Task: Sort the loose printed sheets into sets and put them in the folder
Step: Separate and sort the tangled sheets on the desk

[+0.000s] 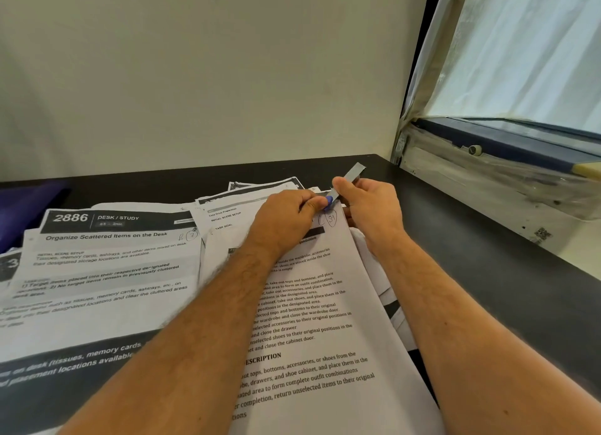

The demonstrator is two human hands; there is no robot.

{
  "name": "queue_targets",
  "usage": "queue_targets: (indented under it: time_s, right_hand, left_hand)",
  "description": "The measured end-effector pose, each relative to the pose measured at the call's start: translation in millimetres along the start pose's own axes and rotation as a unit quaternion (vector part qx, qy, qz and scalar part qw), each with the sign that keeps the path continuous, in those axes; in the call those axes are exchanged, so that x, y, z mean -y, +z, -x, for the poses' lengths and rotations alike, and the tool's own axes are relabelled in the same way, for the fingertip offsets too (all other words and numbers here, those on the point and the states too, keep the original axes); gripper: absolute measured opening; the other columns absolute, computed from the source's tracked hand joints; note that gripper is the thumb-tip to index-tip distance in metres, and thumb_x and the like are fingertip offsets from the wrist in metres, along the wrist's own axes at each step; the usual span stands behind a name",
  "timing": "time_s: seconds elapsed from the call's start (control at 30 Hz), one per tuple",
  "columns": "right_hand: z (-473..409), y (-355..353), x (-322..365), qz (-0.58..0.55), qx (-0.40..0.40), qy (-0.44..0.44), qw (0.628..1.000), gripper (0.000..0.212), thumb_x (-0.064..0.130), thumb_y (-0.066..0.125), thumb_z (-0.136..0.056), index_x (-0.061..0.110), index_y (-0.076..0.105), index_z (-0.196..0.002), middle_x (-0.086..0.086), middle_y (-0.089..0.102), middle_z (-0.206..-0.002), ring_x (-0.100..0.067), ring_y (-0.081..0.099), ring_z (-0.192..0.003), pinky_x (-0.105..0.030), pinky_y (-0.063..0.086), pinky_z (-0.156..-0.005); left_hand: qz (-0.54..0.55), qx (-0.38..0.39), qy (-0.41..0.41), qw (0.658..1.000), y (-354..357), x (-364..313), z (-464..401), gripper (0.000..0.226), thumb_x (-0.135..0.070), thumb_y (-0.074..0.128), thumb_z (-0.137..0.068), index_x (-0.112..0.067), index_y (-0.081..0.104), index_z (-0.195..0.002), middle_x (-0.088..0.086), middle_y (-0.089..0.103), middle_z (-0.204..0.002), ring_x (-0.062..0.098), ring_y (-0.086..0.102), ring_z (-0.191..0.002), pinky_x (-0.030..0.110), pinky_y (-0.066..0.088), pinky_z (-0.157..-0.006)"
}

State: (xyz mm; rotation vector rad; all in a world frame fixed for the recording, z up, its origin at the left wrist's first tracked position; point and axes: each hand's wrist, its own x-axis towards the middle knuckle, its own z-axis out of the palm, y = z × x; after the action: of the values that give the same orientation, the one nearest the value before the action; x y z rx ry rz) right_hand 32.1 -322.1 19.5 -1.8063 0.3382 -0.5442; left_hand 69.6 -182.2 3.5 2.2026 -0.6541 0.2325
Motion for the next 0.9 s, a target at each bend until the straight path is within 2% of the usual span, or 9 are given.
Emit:
queue_targets:
  time_s: [0.2,0.3,0.37,0.4,0.47,0.53,0.67,0.8,0.9]
  right_hand:
    - [-1.9,-1.9,8.3,-0.156,0.006,0.125,0.980,0.022,0.037,0.062,-0.096,0.016,0.065,-0.100,-0.006,0.074,-0.089,-0.023,0.076,-0.071,-0.038,0.063,-0.072]
    - [-7.4,-8.4,8.9,-0.181,-0.041,0.135,0.973,0.021,0.038,0.060,-0.097,0.017,0.062,-0.095,-0.005,0.072,-0.088,-0.022,0.075,-0.072,-0.031,0.063,-0.067]
    - [-12.0,-19.2,0.0,-0.002,-0.090,0.053,0.995,0.025,0.039,0.056,-0.100,0.016,0.062,-0.093,-0.002,0.069,-0.089,-0.017,0.069,-0.072,-0.021,0.058,-0.061]
    - [-14.0,-25.1,-5.4,0.115,-0.106,-0.006,0.988,0.027,0.040,0.054,-0.100,0.015,0.062,-0.096,0.000,0.069,-0.092,-0.015,0.066,-0.072,-0.022,0.053,-0.060]
    - [-17.3,-34.7,-15.7,0.289,-0.096,-0.060,0.951,0.030,0.042,0.051,-0.101,0.014,0.062,-0.101,0.001,0.067,-0.090,-0.015,0.063,-0.073,-0.025,0.045,-0.058]
    - [-21.5,-37.8,-24.1,0.392,-0.060,-0.030,0.917,0.032,0.043,0.051,-0.100,0.013,0.063,-0.101,-0.002,0.064,-0.082,-0.018,0.061,-0.073,-0.030,0.046,-0.061]
    - [-23.2,-35.2,-28.9,0.466,-0.019,0.024,0.884,0.033,0.046,0.057,-0.096,0.016,0.065,-0.108,-0.008,0.065,-0.095,-0.027,0.061,-0.092,-0.048,0.054,-0.087]
    - [-23.3,-33.0,-31.0,0.474,0.005,0.030,0.880,0.029,0.041,0.062,-0.093,0.018,0.068,-0.109,-0.008,0.065,-0.099,-0.029,0.060,-0.097,-0.051,0.052,-0.092]
    - [-20.3,-33.2,-30.0,0.475,0.016,0.036,0.879,0.029,0.039,0.062,-0.094,0.018,0.068,-0.113,-0.009,0.065,-0.107,-0.031,0.057,-0.105,-0.051,0.050,-0.096]
  left_hand:
    - [0.053,-0.024,-0.023,0.998,2.1,3.2,3.2,0.047,-0.047,0.040,-0.103,-0.012,0.070,-0.096,0.004,0.072,-0.085,0.019,0.070,-0.076,0.029,0.057,-0.070]
    - [0.040,-0.017,-0.015,0.999,2.0,4.0,4.6,0.036,-0.043,0.045,-0.103,-0.019,0.071,-0.110,0.000,0.073,-0.097,0.016,0.071,-0.084,0.027,0.059,-0.077]
    - [0.024,-0.018,-0.001,1.000,2.4,4.8,4.6,0.029,-0.037,0.052,-0.102,-0.021,0.069,-0.118,-0.002,0.072,-0.106,0.016,0.069,-0.093,0.028,0.059,-0.084]
    - [0.024,-0.021,0.004,0.999,2.6,5.0,4.7,0.027,-0.036,0.055,-0.100,-0.022,0.069,-0.118,-0.002,0.072,-0.108,0.015,0.069,-0.094,0.029,0.059,-0.086]
    - [0.039,-0.028,0.009,0.999,2.1,4.7,5.5,0.024,-0.036,0.059,-0.099,-0.022,0.071,-0.114,-0.003,0.072,-0.105,0.015,0.070,-0.092,0.031,0.059,-0.085]
    - [0.051,-0.029,0.009,0.998,1.7,3.9,6.1,0.024,-0.039,0.061,-0.097,-0.021,0.071,-0.109,-0.004,0.073,-0.101,0.014,0.072,-0.087,0.031,0.061,-0.082]
    - [0.039,-0.035,0.018,0.998,2.3,3.1,5.6,0.024,-0.042,0.062,-0.096,-0.021,0.071,-0.105,-0.003,0.074,-0.100,0.013,0.072,-0.087,0.030,0.060,-0.082]
    - [0.037,-0.032,0.020,0.999,2.9,2.2,5.4,0.024,-0.042,0.061,-0.096,-0.022,0.071,-0.103,-0.005,0.073,-0.099,0.012,0.071,-0.086,0.028,0.060,-0.081]
    - [0.036,-0.035,0.018,0.999,3.5,2.6,6.1,0.018,-0.032,0.057,-0.100,-0.022,0.070,-0.107,-0.003,0.072,-0.102,0.014,0.069,-0.088,0.030,0.060,-0.080]
